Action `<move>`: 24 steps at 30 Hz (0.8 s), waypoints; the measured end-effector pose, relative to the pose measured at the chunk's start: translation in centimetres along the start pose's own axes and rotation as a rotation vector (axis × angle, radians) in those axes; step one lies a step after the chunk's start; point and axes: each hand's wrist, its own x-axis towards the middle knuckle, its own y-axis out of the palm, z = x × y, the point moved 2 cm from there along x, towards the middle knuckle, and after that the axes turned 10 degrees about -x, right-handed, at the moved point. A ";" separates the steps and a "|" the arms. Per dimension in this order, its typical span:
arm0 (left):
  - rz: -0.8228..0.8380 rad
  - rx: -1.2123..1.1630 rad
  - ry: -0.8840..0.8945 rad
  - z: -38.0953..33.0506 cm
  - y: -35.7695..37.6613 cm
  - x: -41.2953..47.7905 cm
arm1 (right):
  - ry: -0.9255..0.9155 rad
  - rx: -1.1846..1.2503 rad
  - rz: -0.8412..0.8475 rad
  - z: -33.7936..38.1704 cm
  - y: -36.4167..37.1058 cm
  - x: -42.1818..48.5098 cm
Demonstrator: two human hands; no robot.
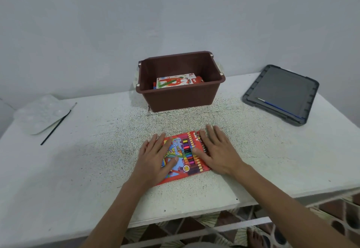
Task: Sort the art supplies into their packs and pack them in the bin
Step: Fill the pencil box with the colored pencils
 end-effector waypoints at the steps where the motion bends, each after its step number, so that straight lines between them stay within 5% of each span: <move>1: 0.010 0.009 -0.003 0.0 0.0 0.1 | 0.002 -0.010 0.004 0.3 0.2 0.0; 24: 0.166 0.137 0.175 -0.8 -0.4 0.4 | -0.039 -0.042 0.035 -1.0 -0.3 -1.2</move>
